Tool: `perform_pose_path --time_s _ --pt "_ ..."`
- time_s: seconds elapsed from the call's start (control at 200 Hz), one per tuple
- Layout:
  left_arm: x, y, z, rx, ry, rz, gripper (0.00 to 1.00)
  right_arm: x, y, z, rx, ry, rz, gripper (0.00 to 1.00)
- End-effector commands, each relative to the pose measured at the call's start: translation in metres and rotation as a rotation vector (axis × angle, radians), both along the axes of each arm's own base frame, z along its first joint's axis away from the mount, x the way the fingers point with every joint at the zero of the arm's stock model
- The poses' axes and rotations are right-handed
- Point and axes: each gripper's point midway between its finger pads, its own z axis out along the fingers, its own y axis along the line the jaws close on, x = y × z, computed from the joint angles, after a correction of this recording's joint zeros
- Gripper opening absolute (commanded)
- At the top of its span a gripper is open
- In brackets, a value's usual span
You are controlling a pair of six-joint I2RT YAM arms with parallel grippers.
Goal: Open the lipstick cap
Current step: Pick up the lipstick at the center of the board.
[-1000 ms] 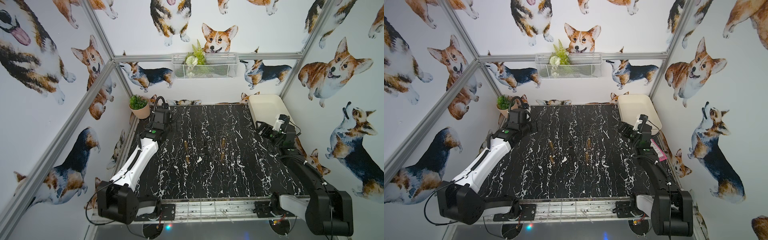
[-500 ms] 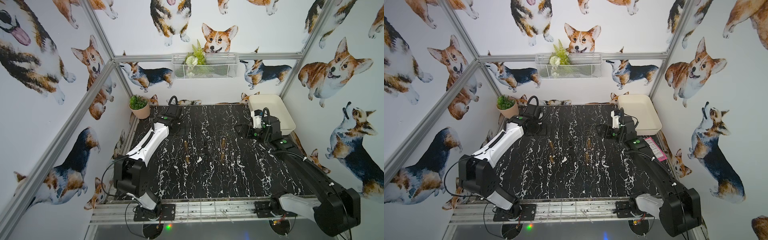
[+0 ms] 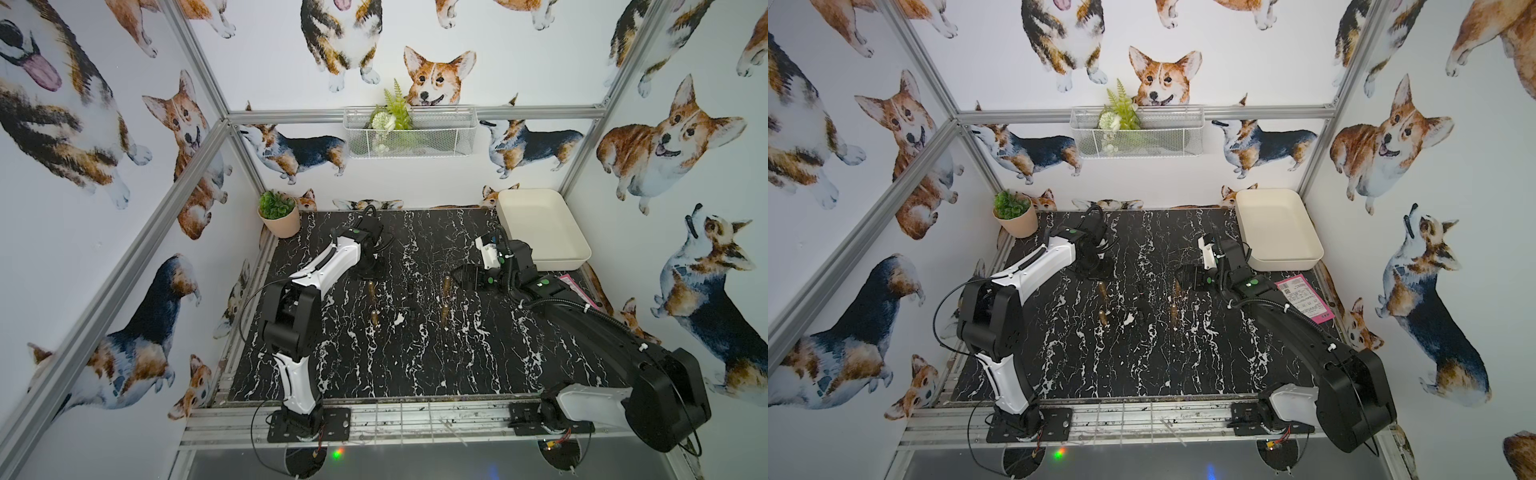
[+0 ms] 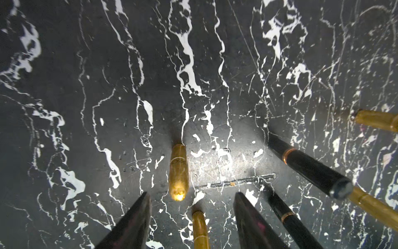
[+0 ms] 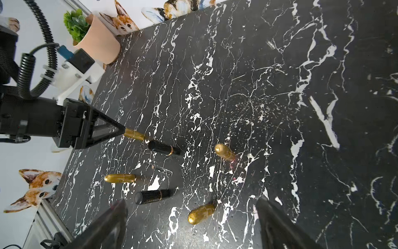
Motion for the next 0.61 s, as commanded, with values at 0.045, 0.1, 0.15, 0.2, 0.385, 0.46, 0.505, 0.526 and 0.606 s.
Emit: perform_pose_path --time_s 0.045,0.1,0.15,0.2,0.385,0.46,0.505,0.526,0.606 --pt "-0.006 0.007 -0.011 0.047 0.053 0.004 0.63 0.005 0.008 0.007 0.036 -0.028 0.019 0.94" --pt "-0.007 0.009 -0.015 0.056 0.068 0.008 0.61 0.004 0.009 0.008 0.043 -0.036 0.027 0.94" --pt "-0.007 0.008 -0.019 0.058 0.08 0.007 0.59 0.004 0.009 0.009 0.045 -0.038 0.028 0.93" --pt "-0.007 0.007 -0.02 0.053 0.082 0.006 0.59 0.003 0.009 0.01 0.048 -0.041 0.031 0.93" --pt "-0.005 0.007 -0.025 0.059 0.083 0.008 0.54 0.003 0.007 0.008 0.037 -0.044 0.02 0.92" --pt "-0.004 0.009 -0.026 0.07 0.082 0.01 0.54 0.002 0.007 0.006 0.038 -0.038 0.024 0.92" --pt "-0.005 0.01 -0.028 0.072 0.087 0.011 0.54 0.002 0.008 0.006 0.039 -0.039 0.025 0.92" --pt "-0.005 0.01 -0.029 0.072 0.091 0.01 0.54 0.002 0.008 0.006 0.04 -0.039 0.026 0.92" --pt "-0.006 0.01 -0.031 0.074 0.097 0.009 0.5 0.002 0.007 0.002 0.036 -0.032 0.023 0.92"
